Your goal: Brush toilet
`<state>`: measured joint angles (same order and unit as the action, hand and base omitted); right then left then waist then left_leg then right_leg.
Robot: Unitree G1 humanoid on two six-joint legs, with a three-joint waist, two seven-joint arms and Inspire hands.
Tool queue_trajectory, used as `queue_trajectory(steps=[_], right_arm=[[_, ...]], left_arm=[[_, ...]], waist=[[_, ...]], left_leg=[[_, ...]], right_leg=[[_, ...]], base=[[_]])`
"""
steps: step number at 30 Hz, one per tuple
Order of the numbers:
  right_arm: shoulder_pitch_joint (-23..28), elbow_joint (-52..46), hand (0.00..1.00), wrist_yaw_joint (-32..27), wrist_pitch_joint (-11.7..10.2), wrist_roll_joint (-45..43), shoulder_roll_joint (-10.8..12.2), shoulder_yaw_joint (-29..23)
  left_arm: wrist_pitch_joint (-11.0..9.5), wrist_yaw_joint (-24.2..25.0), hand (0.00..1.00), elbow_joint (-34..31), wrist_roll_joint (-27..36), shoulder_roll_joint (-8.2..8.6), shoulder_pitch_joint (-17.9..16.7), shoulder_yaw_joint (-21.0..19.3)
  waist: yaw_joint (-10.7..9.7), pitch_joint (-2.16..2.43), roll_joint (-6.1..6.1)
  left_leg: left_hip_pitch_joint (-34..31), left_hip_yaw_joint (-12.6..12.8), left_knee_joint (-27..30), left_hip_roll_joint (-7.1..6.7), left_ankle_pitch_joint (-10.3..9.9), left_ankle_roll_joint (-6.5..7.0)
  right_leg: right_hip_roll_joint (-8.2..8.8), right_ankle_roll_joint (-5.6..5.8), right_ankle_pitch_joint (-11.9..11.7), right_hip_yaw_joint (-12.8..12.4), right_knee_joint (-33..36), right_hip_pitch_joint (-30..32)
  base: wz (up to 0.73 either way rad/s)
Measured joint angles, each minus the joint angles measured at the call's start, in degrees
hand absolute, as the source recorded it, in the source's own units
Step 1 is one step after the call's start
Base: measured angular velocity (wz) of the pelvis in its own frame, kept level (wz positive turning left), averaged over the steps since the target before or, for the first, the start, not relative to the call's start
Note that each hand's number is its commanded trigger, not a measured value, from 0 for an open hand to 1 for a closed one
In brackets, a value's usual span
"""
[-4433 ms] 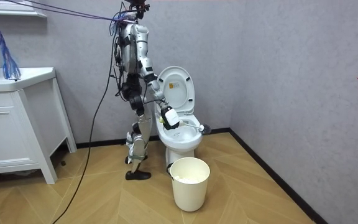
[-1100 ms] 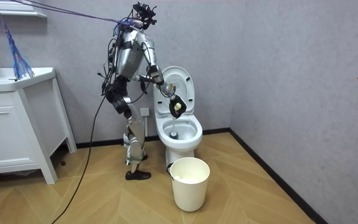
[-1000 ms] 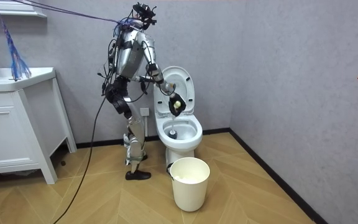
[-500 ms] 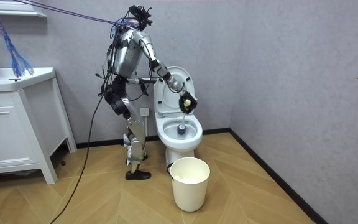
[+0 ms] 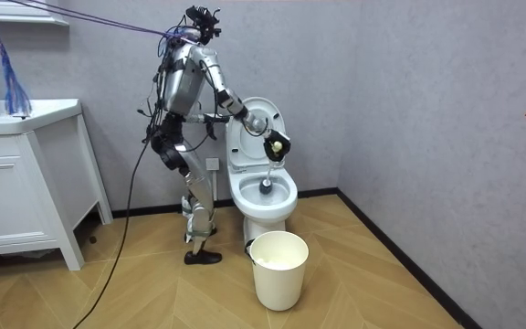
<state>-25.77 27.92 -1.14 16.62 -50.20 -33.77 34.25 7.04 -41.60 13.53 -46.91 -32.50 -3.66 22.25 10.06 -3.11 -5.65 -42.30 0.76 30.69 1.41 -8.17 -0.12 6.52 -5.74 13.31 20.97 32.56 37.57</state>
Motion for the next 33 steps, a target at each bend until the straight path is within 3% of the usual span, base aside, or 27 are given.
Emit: queue_trajectory(steps=[3,8,10,12,14,22,27,29,31,32,33], right_arm=[[1.6,-2.9,1.0,4.7,2.4,-2.1,0.2,4.2],[7.0,-13.2,1.0,11.7,7.5,-6.3,-0.1,5.0],[7.8,-15.0,1.0,14.4,8.7,-6.4,-0.2,5.0],[10.2,-18.7,1.0,17.6,10.0,-7.0,-2.0,4.9],[12.9,-22.9,1.0,20.2,11.1,-9.2,-2.9,4.4],[19.3,-29.5,1.0,26.3,13.4,-16.4,-2.8,2.5],[20.7,-26.4,1.0,23.6,12.6,-17.1,-3.0,0.3],[18.6,-17.0,1.0,18.2,10.2,-12.7,-3.0,0.0],[14.4,-7.5,1.0,13.4,7.5,-6.8,-1.5,-0.6],[10.7,-0.7,1.0,10.5,5.2,-1.5,-0.4,-0.6],[7.3,5.8,1.0,7.8,2.9,2.7,0.3,-0.8]], left_arm=[[0.1,0.9,0.0,-0.2,0.0,0.38,-0.1,0.9],[0.1,1.2,0.0,-0.2,0.1,0.59,-0.7,0.9],[0.1,1.6,0.0,-0.1,0.3,0.57,-0.6,1.2],[0.0,2.1,0.0,-0.1,1.5,0.81,-0.6,2.2],[0.0,2.4,0.0,-0.1,1.8,0.86,-0.8,2.4],[-0.1,2.0,0.0,-0.2,2.5,0.95,-0.8,4.0],[-1.0,0.7,0.0,0.2,4.4,1.18,-0.2,5.5],[-2.5,0.5,0.0,1.1,5.4,1.07,0.9,6.1],[-3.6,0.1,0.0,2.9,5.8,0.9,1.4,6.2],[-4.0,-0.7,0.0,3.6,5.7,0.39,1.8,6.1],[-4.6,-1.1,0.0,3.4,5.7,-0.08,2.5,5.8]], waist=[[0.9,0.34,1.81],[2.5,0.85,2.6],[2.7,1.28,3.11],[2.8,2.03,4.12],[2.8,2.42,4.75],[2.7,2.41,5.15],[2.5,2.25,6.34],[2.4,2.19,6.67],[1.5,2.02,6.43],[1.1,1.59,5.76],[1.4,0.85,4.57]], left_leg=[[0.1,0.1,-0.1,0.05,0.0,-0.04],[-0.1,0.3,0.3,1.23,-0.3,-0.75],[-0.1,-0.1,0.2,1.53,-0.4,-0.91],[-0.3,-0.9,0.3,1.53,-0.5,-1.07],[-0.4,-1.4,0.7,1.68,-0.6,-1.19],[-0.4,-2.0,0.6,1.75,-0.7,-1.19],[-0.3,-2.5,0.5,1.05,-0.8,-0.93],[-0.1,-2.3,0.2,0.39,-0.9,-0.73],[-0.1,-2.4,0.1,-0.26,-0.7,-0.52],[0.0,-2.1,0.0,-0.46,-0.6,-0.46],[-0.1,-1.5,-0.2,-0.49,-0.4,-0.4]], right_leg=[[-0.15,-0.04,0.0,-0.2,-0.1,0.1],[-1.43,-0.65,-0.4,-0.3,-1.4,-0.1],[-1.86,-0.81,-0.4,0.1,-2.0,-0.5],[-2.07,-0.88,-0.4,0.8,-2.6,-1.0],[-2.33,-0.89,-0.4,1.3,-3.1,-1.6],[-2.51,-0.83,-0.4,2.5,-4.3,-2.5],[-1.93,-0.42,-0.2,2.8,-3.8,-2.7],[-0.99,-0.14,0.4,2.8,-2.5,-2.4],[-0.19,0.1,1.0,2.7,-1.3,-2.0],[0.25,0.04,1.3,2.5,-0.5,-1.5],[0.56,-0.03,1.4,1.9,0.3,-0.8]], base=[[-0.04],[-0.06],[0.01],[0.13],[0.09],[0.06],[0.05],[0.12],[0.11],[-0.03],[-0.08]])
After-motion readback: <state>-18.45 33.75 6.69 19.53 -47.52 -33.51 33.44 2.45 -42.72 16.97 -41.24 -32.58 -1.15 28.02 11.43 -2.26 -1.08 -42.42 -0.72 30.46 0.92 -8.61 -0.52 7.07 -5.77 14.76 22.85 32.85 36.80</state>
